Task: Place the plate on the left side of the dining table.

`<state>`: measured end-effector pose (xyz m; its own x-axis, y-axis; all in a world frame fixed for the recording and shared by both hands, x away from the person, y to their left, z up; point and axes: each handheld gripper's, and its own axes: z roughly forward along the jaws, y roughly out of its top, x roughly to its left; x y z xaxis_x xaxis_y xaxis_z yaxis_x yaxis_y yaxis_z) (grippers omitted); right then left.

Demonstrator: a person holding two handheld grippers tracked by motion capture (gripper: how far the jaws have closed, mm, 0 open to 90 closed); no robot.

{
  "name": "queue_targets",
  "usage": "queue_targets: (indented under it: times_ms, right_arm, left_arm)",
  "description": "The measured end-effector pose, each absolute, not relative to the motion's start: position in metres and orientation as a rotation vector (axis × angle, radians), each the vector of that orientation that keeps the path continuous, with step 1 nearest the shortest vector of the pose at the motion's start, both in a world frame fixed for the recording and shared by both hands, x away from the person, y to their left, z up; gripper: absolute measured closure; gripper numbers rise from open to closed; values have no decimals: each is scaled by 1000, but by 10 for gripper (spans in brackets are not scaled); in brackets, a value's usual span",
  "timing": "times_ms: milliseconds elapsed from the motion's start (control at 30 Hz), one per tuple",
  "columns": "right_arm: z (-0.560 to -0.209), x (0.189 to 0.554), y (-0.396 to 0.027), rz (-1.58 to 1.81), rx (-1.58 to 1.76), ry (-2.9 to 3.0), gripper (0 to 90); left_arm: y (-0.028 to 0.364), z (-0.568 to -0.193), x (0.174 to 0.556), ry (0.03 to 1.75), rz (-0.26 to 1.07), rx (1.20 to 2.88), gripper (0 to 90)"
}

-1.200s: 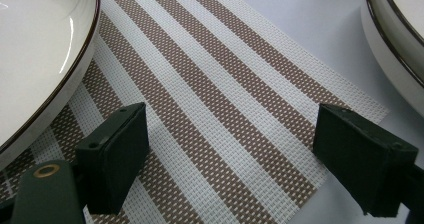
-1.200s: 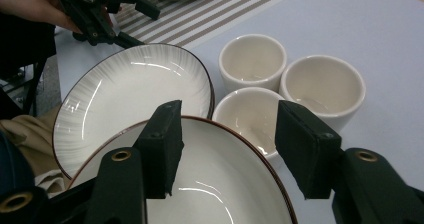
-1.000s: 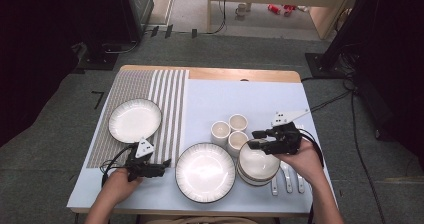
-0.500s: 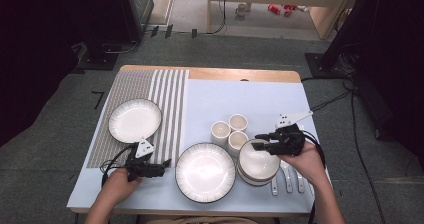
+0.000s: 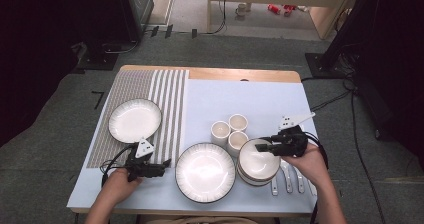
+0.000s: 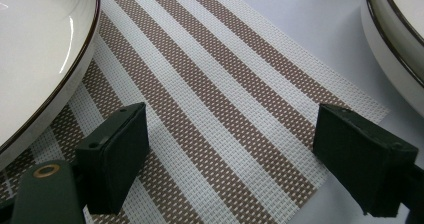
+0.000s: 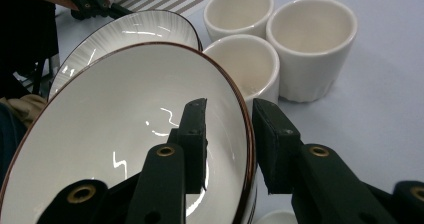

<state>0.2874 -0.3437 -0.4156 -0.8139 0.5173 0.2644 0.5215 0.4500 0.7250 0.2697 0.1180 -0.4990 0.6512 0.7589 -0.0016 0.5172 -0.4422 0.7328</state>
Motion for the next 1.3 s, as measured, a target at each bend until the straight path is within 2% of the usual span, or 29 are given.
queue_targets:
  times_ms: [267,433,667,967,1133,1300]
  right_arm:
    - [-421,290,-346,-1331,-976,-2638,713]
    - [-421,289,-344,-1302,-1017,-2664,776]
    - [-423,294,-347,-1297,-1070,-2566,759]
    - [-424,296,-347,-1272,-1111,-2551,690]
    - [-425,297,-348,-1294,-1078,-2530,744]
    - [-424,295,-347,-1294,-1088,-2538,757]
  left_arm:
    - [118,-499,270,986,428,2143,147]
    - [118,-499,270,986,428,2143,148]
    - [118,-499,270,986,428,2143,148]
    - [118,-499,270,986,428,2143,148]
    - [118,-499,270,986,428,2143,148]
    - [118,-499,270,986,427,2143,148]
